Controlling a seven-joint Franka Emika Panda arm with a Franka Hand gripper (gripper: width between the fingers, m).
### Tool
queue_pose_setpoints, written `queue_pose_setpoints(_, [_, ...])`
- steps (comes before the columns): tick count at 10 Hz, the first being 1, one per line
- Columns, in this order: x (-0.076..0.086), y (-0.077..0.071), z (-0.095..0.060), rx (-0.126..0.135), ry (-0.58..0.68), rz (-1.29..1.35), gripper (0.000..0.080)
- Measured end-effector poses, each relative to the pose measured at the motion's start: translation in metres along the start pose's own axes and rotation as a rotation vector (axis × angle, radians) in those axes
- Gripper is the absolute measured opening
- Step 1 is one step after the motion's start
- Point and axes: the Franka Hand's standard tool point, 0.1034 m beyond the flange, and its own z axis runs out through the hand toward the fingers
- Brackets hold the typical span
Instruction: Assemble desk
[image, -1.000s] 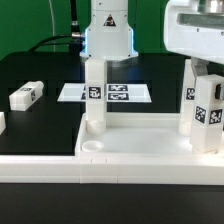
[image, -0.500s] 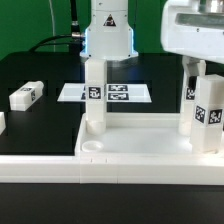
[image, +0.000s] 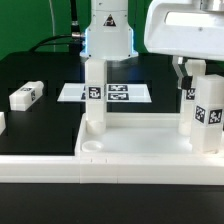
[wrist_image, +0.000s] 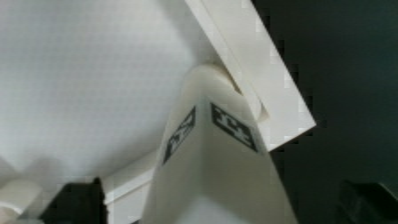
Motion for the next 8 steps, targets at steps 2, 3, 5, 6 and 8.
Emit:
queue_pose_setpoints(2, [0.0015, 0.0, 0.0003, 0.0, 0.008, -0.192, 0.0649])
queue_pose_setpoints(3, [0.0022, 0.0005, 0.0008, 0.0, 0.01, -0.258, 0.0649])
queue_pose_setpoints(5, [0.0054, 0.0045, 0.0013, -0.004, 0.01, -0.471, 0.0649])
queue_pose_setpoints(6, [0.0055, 0.0044, 0.001, -0.004, 0.01, -0.512, 0.0649])
queue_pose_setpoints(8, [0.0061, 0.0055, 0.001, -0.018, 0.014, -0.637, 0.0649])
